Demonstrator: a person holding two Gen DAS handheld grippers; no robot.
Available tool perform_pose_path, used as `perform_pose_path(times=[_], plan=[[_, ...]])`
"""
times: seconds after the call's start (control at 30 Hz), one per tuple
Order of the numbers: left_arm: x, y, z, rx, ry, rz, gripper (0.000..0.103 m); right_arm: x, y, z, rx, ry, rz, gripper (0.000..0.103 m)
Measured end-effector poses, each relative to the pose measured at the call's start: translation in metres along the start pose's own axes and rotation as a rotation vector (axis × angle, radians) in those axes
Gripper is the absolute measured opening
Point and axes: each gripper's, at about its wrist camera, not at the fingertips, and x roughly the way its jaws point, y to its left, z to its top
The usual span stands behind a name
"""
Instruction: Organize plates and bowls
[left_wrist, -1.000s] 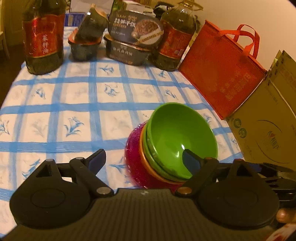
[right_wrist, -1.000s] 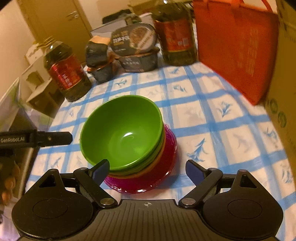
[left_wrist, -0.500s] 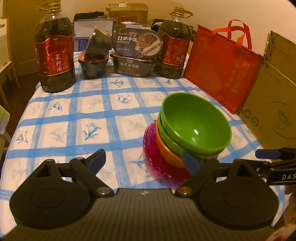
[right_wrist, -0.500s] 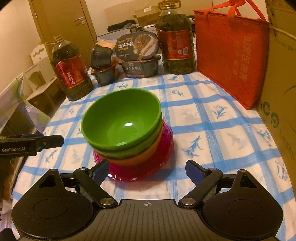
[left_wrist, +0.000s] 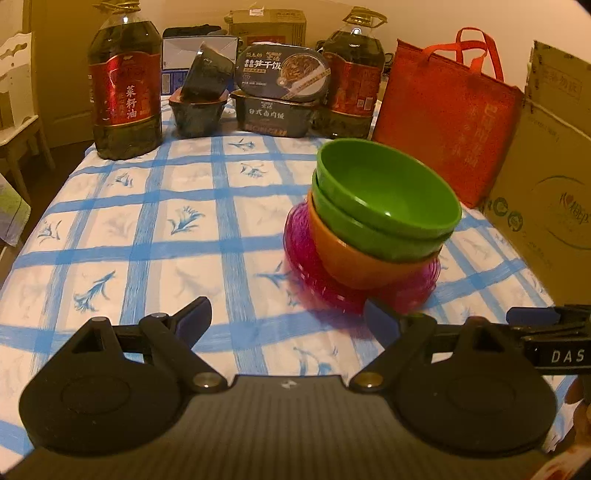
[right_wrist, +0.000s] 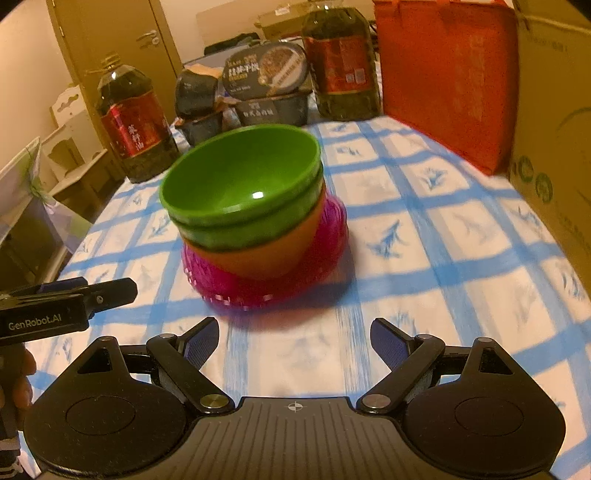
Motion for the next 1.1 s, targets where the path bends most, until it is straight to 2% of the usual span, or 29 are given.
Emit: perform_pose_path(times=[0.4,0.8,1.1], plan=[[-0.023,-0.011,-0.029,0.028,0.026,0.021,0.088,-0.016,0.004,-0.032,0.038,0.009,-0.016,0.089],[-0.048,-0.014,-0.047,-0.036,0.064,0.012,0.088,-0.041,0.016,-0.049,0.003,0.002,-0.043,0.089],[-0.072,-0.012,-0.063,-0.066,0.08,0.02,0.088,-0.061,0.019,-0.065,0.021,0.016,-0.033,0.089]])
